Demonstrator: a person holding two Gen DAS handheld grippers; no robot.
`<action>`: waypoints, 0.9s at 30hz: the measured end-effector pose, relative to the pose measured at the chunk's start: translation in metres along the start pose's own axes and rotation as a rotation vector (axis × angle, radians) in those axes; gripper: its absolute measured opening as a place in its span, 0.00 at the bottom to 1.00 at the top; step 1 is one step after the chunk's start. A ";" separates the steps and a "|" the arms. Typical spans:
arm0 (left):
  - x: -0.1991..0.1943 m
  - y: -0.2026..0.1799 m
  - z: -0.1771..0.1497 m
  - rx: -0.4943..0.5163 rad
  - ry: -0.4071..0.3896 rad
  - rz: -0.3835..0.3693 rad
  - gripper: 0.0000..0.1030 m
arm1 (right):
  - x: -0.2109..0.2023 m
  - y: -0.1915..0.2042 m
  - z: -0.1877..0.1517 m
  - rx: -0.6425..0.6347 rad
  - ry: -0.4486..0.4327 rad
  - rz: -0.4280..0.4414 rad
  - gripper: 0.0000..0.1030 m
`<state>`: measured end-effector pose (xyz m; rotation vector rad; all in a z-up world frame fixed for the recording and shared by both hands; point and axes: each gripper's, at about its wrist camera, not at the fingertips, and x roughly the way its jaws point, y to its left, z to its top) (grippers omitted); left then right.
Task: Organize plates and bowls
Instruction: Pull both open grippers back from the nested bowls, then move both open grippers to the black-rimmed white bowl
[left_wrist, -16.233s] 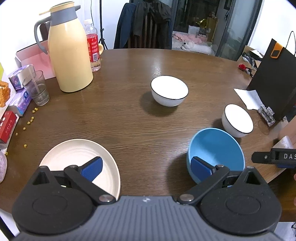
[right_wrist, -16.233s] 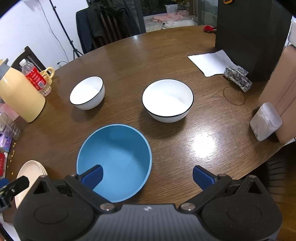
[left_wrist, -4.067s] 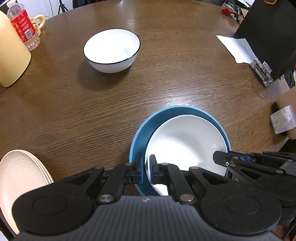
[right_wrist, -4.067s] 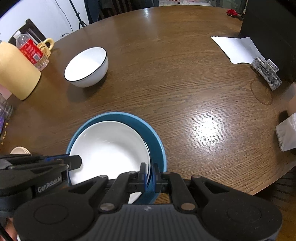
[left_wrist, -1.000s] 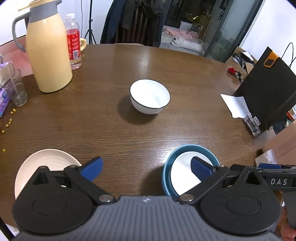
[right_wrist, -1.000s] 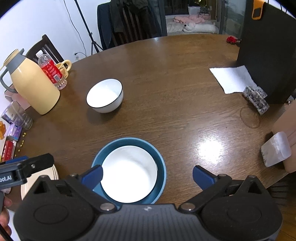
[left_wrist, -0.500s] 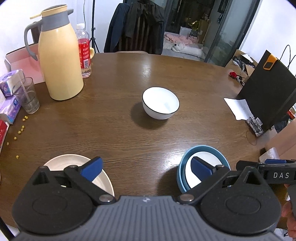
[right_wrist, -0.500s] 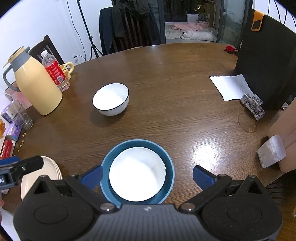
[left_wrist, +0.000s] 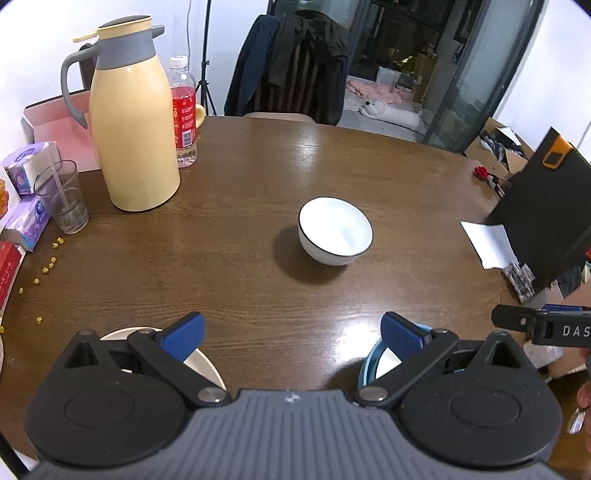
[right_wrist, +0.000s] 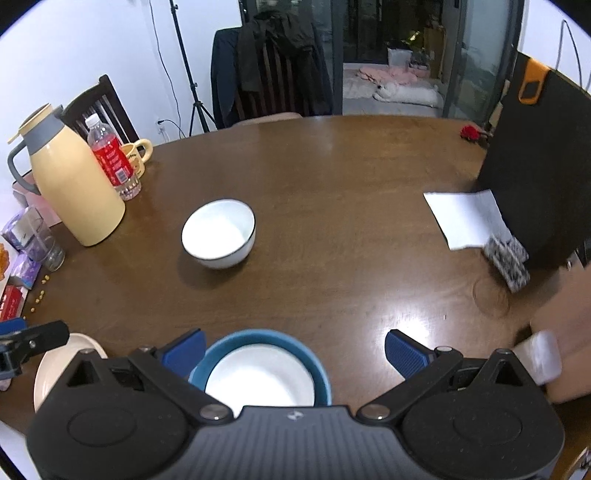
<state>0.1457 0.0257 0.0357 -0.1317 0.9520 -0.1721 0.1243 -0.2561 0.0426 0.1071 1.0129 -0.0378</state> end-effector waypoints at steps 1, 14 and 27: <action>0.002 -0.001 0.003 -0.006 0.001 0.004 1.00 | 0.002 -0.002 0.005 -0.008 0.000 -0.005 1.00; 0.032 -0.015 0.042 -0.056 -0.013 0.076 1.00 | 0.041 -0.014 0.058 -0.098 0.015 0.049 1.00; 0.066 -0.033 0.066 -0.068 0.003 0.126 1.00 | 0.082 -0.017 0.099 -0.172 0.044 0.087 1.00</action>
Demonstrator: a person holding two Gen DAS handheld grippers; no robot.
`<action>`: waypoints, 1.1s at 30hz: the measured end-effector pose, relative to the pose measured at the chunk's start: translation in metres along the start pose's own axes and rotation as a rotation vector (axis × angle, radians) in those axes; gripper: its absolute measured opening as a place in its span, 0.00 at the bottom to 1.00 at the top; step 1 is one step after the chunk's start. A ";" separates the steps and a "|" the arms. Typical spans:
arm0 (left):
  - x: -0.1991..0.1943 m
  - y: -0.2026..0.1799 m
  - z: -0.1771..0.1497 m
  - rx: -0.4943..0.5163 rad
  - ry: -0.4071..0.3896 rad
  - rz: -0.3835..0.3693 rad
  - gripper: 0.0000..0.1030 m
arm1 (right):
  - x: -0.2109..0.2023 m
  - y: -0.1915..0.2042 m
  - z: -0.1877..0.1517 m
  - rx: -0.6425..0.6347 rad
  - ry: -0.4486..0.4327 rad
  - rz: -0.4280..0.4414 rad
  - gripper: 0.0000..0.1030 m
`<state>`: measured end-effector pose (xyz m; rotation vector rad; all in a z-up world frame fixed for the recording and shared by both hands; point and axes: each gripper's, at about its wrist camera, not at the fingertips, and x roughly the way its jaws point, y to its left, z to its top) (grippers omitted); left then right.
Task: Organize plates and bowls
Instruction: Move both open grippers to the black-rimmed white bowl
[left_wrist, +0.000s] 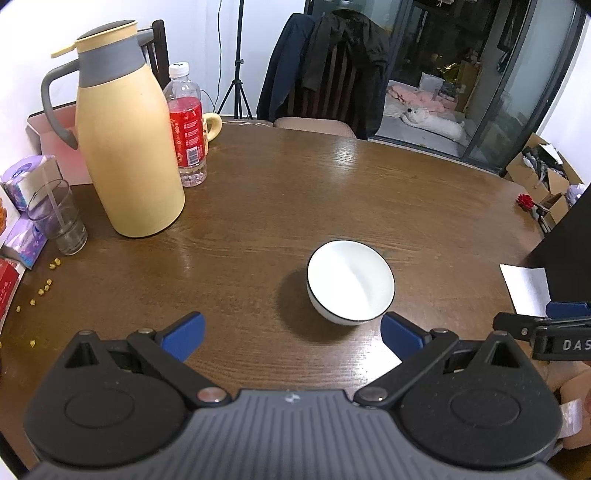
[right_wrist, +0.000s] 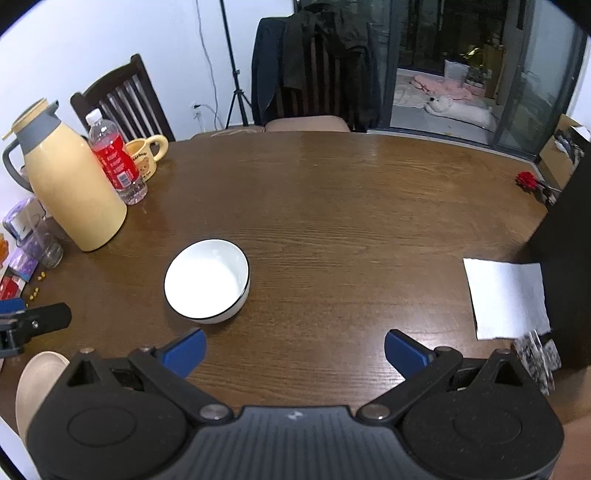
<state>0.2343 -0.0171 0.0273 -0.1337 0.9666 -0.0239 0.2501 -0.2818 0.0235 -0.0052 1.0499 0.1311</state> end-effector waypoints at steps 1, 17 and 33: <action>0.002 -0.001 0.001 0.001 0.001 0.005 1.00 | 0.004 0.000 0.003 -0.011 0.004 -0.001 1.00; 0.051 -0.005 0.028 -0.043 0.059 0.049 1.00 | 0.062 -0.001 0.044 -0.050 0.081 0.048 0.93; 0.105 -0.009 0.041 -0.101 0.107 0.101 1.00 | 0.122 0.021 0.069 -0.084 0.157 0.130 0.72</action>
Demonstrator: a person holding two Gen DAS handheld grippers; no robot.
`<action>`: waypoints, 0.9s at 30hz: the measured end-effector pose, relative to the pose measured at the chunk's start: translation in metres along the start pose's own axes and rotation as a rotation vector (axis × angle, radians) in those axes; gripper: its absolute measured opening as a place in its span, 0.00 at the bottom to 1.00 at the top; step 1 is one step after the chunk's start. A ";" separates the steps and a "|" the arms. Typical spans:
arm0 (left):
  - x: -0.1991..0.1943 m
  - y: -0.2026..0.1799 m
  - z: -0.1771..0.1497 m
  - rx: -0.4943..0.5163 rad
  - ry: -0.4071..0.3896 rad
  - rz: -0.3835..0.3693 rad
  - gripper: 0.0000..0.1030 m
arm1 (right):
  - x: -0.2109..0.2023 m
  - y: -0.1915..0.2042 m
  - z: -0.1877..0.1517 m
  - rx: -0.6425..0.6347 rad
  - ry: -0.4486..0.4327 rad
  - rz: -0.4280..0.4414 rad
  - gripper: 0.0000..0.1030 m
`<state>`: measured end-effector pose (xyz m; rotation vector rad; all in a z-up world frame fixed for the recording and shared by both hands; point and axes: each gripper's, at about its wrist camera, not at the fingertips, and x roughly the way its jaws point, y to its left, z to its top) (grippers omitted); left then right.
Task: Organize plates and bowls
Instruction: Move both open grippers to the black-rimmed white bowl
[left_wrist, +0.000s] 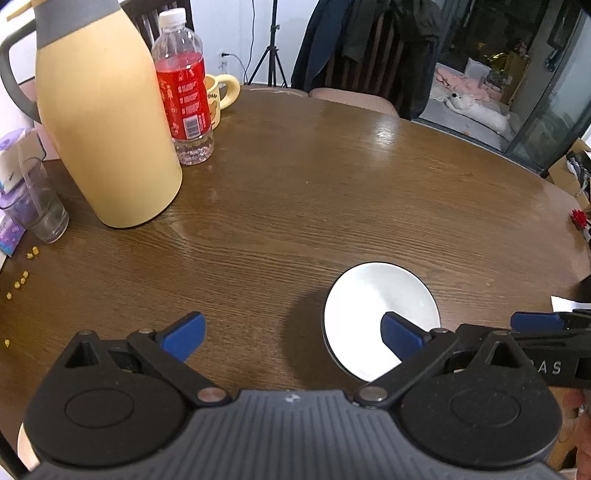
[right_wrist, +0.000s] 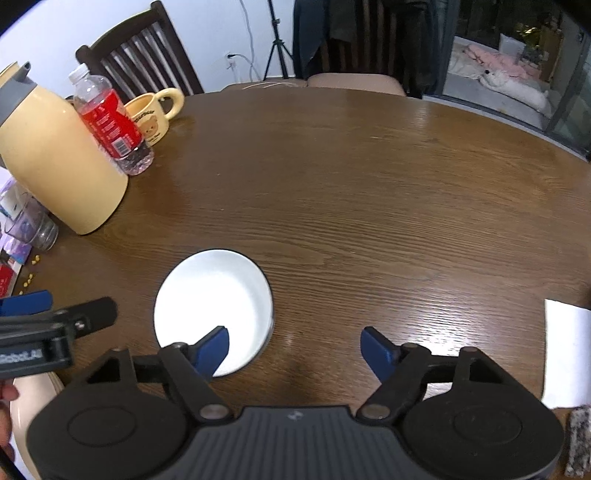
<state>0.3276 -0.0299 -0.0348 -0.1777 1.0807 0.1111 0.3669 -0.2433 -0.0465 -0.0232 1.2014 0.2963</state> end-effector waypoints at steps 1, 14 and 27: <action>0.003 0.000 0.000 -0.002 0.004 0.003 1.00 | 0.003 0.002 0.001 -0.004 0.002 -0.001 0.72; 0.037 0.002 0.004 -0.031 0.070 0.034 1.00 | 0.036 0.005 0.015 0.015 0.028 -0.022 0.73; 0.061 0.000 0.002 -0.052 0.127 0.016 0.77 | 0.058 -0.001 0.017 0.054 0.058 -0.006 0.65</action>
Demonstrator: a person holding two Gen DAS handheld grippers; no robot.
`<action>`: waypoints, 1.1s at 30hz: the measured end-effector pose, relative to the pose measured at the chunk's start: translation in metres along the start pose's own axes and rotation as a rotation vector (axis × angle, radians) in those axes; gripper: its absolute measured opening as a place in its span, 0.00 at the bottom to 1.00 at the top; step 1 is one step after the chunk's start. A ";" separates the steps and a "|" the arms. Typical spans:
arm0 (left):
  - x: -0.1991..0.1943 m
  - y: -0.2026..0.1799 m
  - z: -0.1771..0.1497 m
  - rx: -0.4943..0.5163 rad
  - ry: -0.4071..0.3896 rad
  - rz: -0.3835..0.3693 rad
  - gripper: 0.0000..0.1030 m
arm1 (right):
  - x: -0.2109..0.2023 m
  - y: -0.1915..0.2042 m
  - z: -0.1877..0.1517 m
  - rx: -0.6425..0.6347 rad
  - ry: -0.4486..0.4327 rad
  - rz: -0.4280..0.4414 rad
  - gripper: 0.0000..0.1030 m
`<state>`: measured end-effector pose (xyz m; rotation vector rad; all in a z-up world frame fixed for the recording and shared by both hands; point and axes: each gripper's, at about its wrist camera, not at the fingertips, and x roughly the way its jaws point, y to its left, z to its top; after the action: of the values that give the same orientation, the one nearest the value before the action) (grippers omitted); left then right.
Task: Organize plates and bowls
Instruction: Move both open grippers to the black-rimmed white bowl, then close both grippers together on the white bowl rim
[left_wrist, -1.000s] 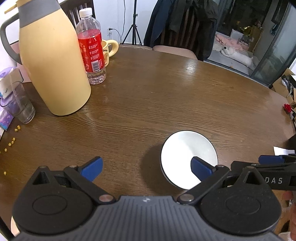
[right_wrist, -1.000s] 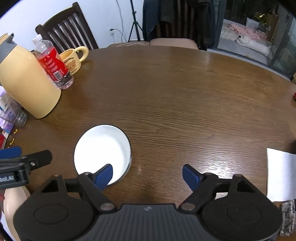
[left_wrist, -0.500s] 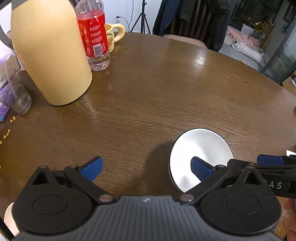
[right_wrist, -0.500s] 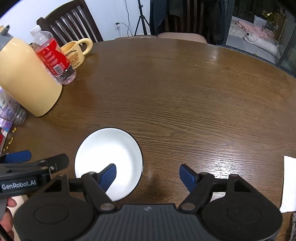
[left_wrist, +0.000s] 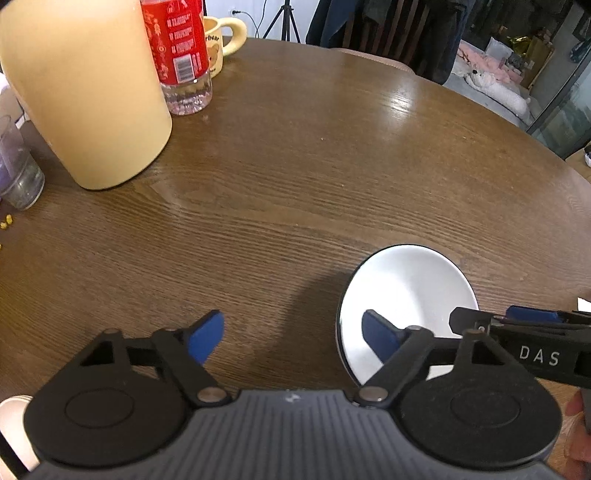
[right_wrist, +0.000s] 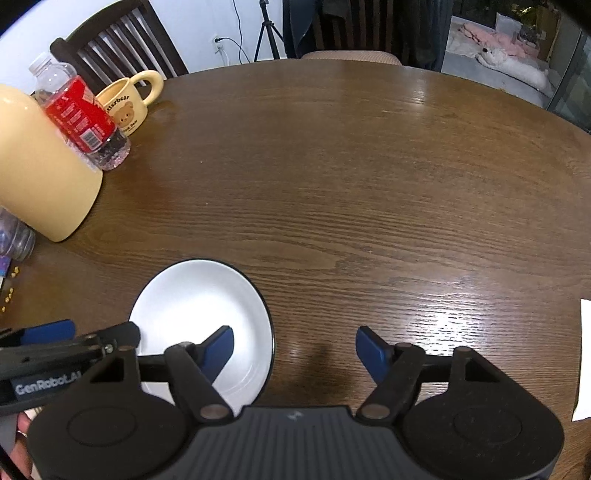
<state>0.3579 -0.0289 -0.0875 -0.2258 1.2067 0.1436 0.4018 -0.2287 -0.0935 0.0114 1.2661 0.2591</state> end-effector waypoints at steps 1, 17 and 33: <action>0.001 0.000 0.000 -0.001 0.003 -0.001 0.74 | 0.001 0.000 0.000 0.000 0.002 0.001 0.61; 0.009 -0.006 0.001 0.001 0.026 -0.039 0.37 | 0.007 0.000 0.000 0.019 0.016 0.026 0.28; 0.010 -0.012 0.001 0.008 0.025 -0.079 0.14 | 0.006 -0.001 0.000 0.034 0.006 0.070 0.06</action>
<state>0.3651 -0.0407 -0.0957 -0.2686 1.2210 0.0670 0.4032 -0.2281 -0.0995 0.0845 1.2772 0.2979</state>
